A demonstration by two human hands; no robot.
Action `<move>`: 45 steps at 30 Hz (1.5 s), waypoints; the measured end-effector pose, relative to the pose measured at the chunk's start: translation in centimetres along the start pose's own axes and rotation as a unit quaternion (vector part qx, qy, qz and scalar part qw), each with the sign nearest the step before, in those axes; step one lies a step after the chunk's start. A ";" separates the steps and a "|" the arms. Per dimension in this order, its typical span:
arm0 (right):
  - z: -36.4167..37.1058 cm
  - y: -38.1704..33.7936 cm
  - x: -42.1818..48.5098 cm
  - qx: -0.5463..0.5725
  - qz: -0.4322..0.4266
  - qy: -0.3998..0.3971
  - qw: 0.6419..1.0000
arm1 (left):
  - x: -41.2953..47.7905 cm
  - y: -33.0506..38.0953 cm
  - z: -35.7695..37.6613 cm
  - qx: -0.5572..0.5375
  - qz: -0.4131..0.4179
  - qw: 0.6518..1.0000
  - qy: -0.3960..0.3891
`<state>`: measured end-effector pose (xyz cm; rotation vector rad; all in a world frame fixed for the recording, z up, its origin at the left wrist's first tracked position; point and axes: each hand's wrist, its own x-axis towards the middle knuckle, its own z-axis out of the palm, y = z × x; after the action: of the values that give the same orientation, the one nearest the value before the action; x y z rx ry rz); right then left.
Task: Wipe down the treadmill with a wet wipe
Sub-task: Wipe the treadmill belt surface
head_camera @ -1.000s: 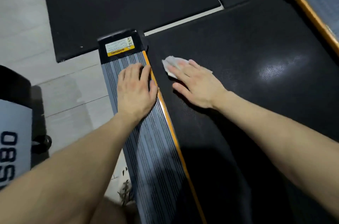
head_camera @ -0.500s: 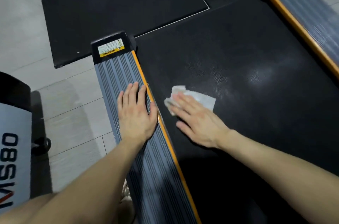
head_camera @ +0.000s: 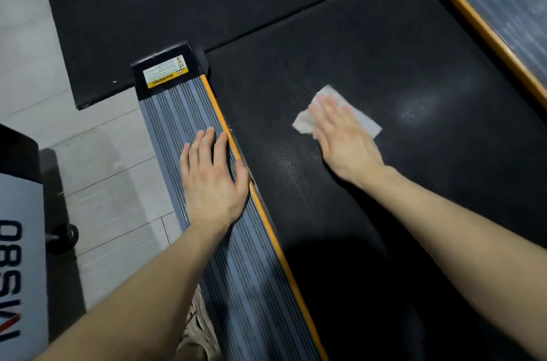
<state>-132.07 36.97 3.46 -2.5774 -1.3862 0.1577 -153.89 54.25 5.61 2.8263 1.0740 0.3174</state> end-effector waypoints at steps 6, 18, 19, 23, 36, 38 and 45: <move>2.5 -7.5 -7.2 -0.025 -0.262 -0.100 0.960 | 0.0 0.0 -0.1 0.003 0.004 1.000 -0.002; -0.4 -1.3 -7.9 0.021 -0.011 -0.022 0.999 | 0.0 0.1 -0.1 0.011 0.004 1.000 -0.006; 0.6 -4.0 -9.6 0.027 -0.100 -0.062 0.993 | 0.0 0.1 0.0 0.011 0.005 1.000 -0.004; -0.9 -3.1 -9.1 0.045 -0.138 -0.054 0.988 | -0.1 0.0 0.2 0.019 0.008 1.000 0.000; 0.5 -7.3 -12.3 0.055 -0.174 -0.095 0.979 | -0.1 0.1 0.0 0.033 0.027 0.999 0.000; -0.7 -1.1 -12.3 0.025 -0.024 -0.022 0.999 | -0.1 0.4 -0.4 0.039 0.036 0.999 -0.012; -3.2 8.1 -13.6 0.029 0.354 0.049 0.934 | 1.9 2.4 -2.5 0.103 0.175 0.974 -0.104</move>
<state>-132.40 20.90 4.58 -2.8574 -0.3584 0.1682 -151.55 53.79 8.70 3.1400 0.5957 -0.0707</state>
